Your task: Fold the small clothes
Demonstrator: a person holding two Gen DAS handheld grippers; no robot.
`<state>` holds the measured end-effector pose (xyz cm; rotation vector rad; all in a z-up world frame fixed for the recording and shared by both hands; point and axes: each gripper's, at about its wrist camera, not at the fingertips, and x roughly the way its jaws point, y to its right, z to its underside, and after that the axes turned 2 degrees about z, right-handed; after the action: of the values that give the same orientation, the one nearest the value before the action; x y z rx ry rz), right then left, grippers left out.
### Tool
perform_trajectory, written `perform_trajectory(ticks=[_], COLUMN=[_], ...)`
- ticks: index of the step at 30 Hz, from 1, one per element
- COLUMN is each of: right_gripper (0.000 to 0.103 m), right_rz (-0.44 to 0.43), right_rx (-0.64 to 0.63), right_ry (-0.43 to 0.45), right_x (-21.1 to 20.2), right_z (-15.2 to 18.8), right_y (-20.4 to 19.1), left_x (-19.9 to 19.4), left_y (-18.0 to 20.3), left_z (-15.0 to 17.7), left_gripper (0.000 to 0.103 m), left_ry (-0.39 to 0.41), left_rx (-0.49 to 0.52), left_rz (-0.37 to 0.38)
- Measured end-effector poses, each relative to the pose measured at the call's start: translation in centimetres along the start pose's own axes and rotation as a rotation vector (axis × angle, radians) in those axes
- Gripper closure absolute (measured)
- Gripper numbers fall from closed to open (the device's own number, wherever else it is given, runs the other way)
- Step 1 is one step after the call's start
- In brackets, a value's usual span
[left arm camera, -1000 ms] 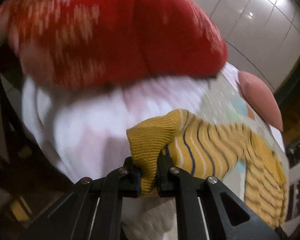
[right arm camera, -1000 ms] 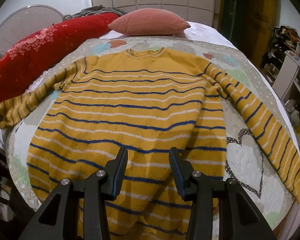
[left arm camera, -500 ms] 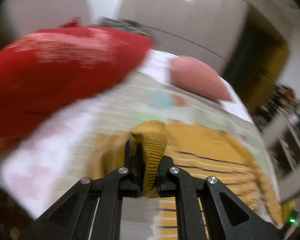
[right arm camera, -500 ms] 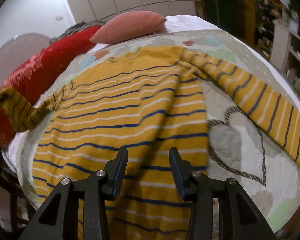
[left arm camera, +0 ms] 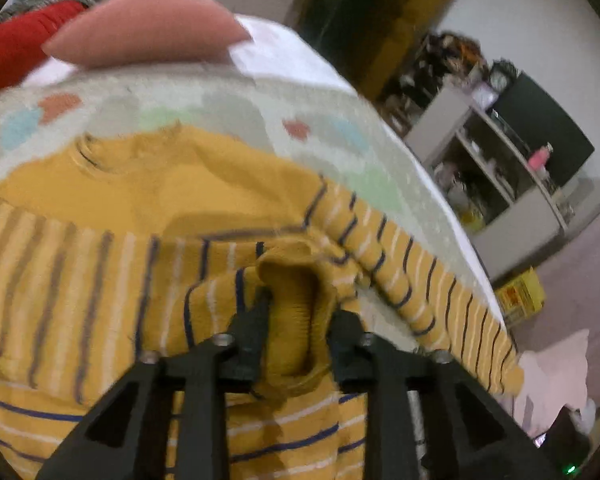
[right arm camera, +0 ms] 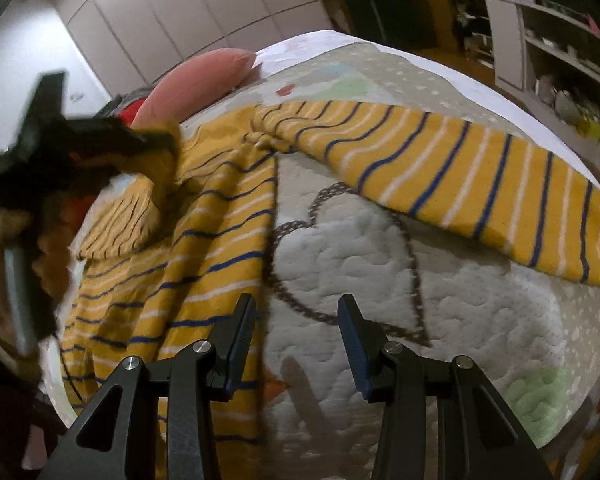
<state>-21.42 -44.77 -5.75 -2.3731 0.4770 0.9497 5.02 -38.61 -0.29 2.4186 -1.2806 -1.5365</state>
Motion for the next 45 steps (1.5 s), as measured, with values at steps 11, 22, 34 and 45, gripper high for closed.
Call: perform_trajectory(ticks=[11, 22, 34, 45], right_gripper=[0.056, 0.042, 0.038, 0.092], right_rz=[-0.018, -0.038, 0.071, 0.135], right_rx=[-0.130, 0.078, 0.621, 0.560], right_ry=[0.041, 0.025, 0.134, 0.223], right_x=[1.2, 2.0, -5.1, -5.6], right_z=[-3.8, -5.5, 1.3, -3.7], right_y=[-4.7, -1.4, 16.2, 18.9], left_x=[-11.3, -19.0, -18.5, -19.8], left_y=[-4.5, -11.5, -10.8, -8.1], left_z=[4.8, 13.2, 14.6, 14.7], left_gripper=[0.024, 0.021, 0.021, 0.021], left_ry=[0.137, 0.200, 0.187, 0.205], left_rx=[-0.004, -0.166, -0.184, -0.118], left_rz=[-0.219, -0.379, -0.323, -0.348])
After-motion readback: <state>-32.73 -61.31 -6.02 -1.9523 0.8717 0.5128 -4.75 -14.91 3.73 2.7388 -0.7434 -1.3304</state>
